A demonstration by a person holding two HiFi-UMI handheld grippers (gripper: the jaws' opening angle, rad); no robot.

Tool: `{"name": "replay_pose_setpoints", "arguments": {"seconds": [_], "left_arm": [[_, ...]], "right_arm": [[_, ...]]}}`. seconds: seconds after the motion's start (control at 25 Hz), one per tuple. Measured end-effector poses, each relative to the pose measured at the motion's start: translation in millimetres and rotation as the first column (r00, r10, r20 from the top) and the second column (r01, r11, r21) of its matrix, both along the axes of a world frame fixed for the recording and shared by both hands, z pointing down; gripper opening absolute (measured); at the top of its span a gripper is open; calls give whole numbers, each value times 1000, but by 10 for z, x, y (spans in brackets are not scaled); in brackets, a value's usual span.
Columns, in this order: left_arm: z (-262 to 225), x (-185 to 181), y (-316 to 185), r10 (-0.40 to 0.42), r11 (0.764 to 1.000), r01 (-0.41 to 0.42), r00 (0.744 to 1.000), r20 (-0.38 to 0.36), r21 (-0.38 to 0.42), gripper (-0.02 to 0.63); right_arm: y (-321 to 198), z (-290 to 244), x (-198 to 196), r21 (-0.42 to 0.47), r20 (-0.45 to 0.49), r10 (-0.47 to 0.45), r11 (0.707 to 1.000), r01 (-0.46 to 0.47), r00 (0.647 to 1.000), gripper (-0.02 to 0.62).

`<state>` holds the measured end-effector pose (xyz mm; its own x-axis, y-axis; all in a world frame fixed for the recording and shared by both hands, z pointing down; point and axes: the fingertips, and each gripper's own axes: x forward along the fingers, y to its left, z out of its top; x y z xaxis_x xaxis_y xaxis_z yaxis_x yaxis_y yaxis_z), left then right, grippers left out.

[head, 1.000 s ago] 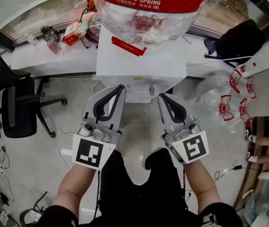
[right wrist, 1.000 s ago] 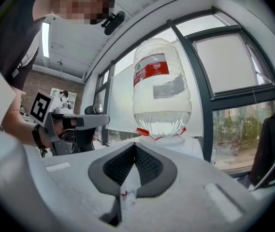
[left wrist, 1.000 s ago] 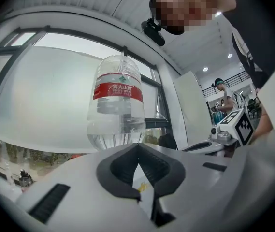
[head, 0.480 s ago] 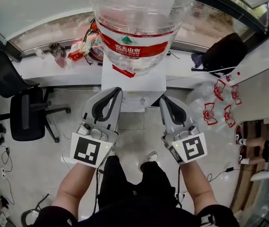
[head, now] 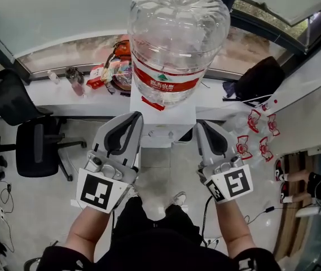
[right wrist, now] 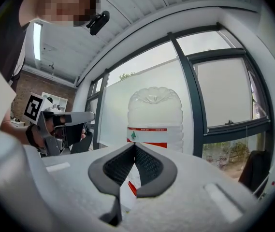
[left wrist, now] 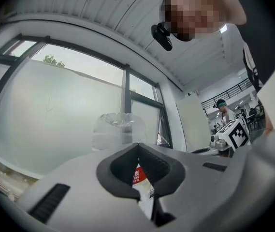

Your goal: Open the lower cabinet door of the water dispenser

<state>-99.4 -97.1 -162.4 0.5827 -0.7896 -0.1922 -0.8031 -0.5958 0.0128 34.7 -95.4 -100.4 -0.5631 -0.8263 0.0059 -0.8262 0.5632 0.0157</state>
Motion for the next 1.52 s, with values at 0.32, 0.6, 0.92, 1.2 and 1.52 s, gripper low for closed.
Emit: {"name": "replay_pose_setpoints", "arguments": {"seconds": [0.32, 0.6, 0.92, 1.2, 1.52], "left_arm": [[-398, -56, 183, 32, 999, -32, 999, 5, 26, 9], [-623, -46, 490, 24, 998, -23, 1000, -17, 54, 9], [-695, -396, 679, 8, 997, -8, 1000, 10, 82, 9], [-608, -392, 631, -29, 998, 28, 1000, 11, 60, 9], [-493, -306, 677, -63, 997, 62, 998, 12, 49, 9]], "right_arm": [[167, -380, 74, 38, 4, 51, 998, -51, 999, 5], [349, -584, 357, 67, -42, 93, 994, -90, 995, 5], [553, -707, 396, 78, 41, 189, 978, -192, 981, 5], [616, -621, 485, 45, 62, 198, 979, -201, 978, 5], [582, -617, 645, 71, 57, 215, 973, -219, 975, 5]]}}
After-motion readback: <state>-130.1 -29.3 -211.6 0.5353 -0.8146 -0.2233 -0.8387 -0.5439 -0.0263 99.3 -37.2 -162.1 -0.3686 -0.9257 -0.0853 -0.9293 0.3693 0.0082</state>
